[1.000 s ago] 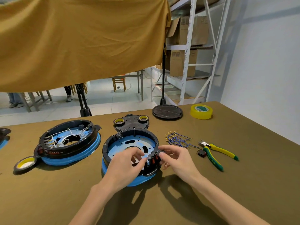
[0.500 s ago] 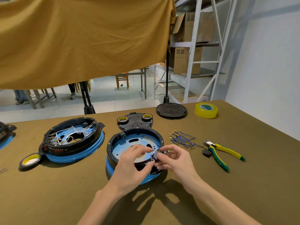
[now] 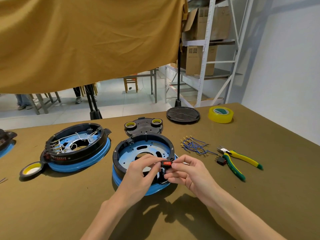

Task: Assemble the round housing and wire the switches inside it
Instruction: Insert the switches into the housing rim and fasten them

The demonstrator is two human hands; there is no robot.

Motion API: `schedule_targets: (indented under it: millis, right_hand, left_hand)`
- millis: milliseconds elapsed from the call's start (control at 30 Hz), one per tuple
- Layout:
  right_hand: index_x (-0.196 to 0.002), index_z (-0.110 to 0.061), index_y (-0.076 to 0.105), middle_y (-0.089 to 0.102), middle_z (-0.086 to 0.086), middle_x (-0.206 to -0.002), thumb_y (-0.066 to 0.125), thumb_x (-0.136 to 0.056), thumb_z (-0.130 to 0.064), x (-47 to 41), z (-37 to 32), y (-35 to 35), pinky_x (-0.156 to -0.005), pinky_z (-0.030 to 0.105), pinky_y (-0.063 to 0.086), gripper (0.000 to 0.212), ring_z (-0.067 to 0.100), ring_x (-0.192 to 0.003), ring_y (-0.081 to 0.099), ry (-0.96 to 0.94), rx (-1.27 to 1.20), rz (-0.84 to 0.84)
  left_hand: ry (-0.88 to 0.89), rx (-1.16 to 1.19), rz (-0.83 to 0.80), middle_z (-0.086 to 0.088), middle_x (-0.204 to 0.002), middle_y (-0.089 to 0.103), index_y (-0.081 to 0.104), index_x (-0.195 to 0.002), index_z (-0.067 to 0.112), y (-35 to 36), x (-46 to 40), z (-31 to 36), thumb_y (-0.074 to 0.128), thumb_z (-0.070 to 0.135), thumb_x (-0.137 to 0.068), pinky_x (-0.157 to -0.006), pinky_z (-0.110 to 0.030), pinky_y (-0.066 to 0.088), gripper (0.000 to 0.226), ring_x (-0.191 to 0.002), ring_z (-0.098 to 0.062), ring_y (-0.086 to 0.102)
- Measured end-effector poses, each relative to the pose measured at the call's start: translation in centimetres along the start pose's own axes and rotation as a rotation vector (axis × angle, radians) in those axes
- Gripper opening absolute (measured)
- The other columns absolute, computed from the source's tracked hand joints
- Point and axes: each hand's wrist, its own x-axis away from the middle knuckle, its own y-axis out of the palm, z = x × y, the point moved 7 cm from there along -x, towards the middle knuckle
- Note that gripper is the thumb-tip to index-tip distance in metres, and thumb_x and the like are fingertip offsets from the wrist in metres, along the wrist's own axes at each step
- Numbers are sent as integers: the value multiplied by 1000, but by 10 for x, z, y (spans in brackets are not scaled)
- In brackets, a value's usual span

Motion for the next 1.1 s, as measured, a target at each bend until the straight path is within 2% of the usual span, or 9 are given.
schedule_targets:
  millis: [200, 367, 433, 500, 567, 667, 767, 900, 1100]
  right_hand:
    - [-106, 0, 59, 74, 30, -101, 67, -95, -2, 3, 6, 3, -68, 29, 64, 13, 36, -87, 77, 6, 40, -28]
    - [-105, 0, 60, 75, 28, -99, 66, -96, -2, 4, 9, 1, -71, 35, 65, 12, 36, -86, 77, -20, 83, -64]
    - [-106, -7, 64, 77, 14, -96, 71, -95, -9, 5, 4, 0, -69, 39, 64, 13, 30, -80, 76, -140, 314, -42]
    - [-106, -26, 69, 73, -6, -98, 77, -90, -23, 10, -5, -1, -68, 27, 58, 18, 16, -81, 71, -342, 693, 52]
    - [-106, -34, 71, 69, -18, -97, 77, -90, -26, 14, -8, 3, -72, 17, 52, 19, 11, -89, 67, -496, 892, 87]
    - [-110, -27, 75, 70, -20, -92, 75, -93, -20, 16, -2, 3, -75, 12, 50, 19, 5, -91, 66, -530, 931, 116]
    - [-107, -24, 74, 69, -17, -84, 75, -92, -16, 17, 1, -7, -68, 15, 50, 17, 8, -82, 66, -531, 899, 204]
    - [-115, -36, 64, 66, -25, -92, 75, -92, -19, 15, 7, -6, -68, 13, 50, 31, 5, -83, 66, -546, 944, 230]
    - [-104, -35, 57, 64, -24, -85, 74, -92, -18, 8, 7, 6, -65, 11, 48, 27, 4, -80, 66, -621, 1013, 217]
  left_hand:
    - [20, -17, -62, 21, -117, 67, 70, -128, 28, 5, 5, 3, 50, 13, -103, -98, -18, 48, 36, -118, -10, 62]
    - [39, -37, -62, 21, -118, 65, 68, -134, 31, 4, 4, -1, 66, 13, -98, -97, -17, 49, 41, -118, -10, 62]
    - [21, -51, -91, 21, -115, 63, 65, -137, 35, 5, 1, -5, 66, 12, -98, -95, -19, 49, 45, -116, -10, 60]
    - [10, -88, -166, 24, -114, 60, 60, -141, 40, 9, 0, -9, 63, 15, -101, -95, -25, 49, 48, -117, -9, 57]
    - [21, -155, -229, 28, -115, 57, 54, -144, 45, 14, -1, -11, 60, 22, -103, -96, -30, 49, 48, -118, -7, 53]
    - [15, -219, -210, 33, -116, 56, 50, -146, 45, 16, -2, -10, 60, 26, -102, -100, -31, 48, 49, -119, -3, 50]
    - [-29, -263, -93, 33, -122, 53, 51, -145, 42, 4, -3, -15, 66, 31, -99, -101, -21, 47, 50, -119, 4, 51]
    - [-52, -380, -133, 30, -117, 63, 57, -136, 45, 6, 1, -17, 64, 51, -92, -95, -22, 52, 45, -107, 7, 60]
    - [-97, -437, -81, 25, -117, 72, 64, -133, 46, 4, -2, -22, 69, 42, -92, -103, -26, 51, 42, -114, 5, 62]
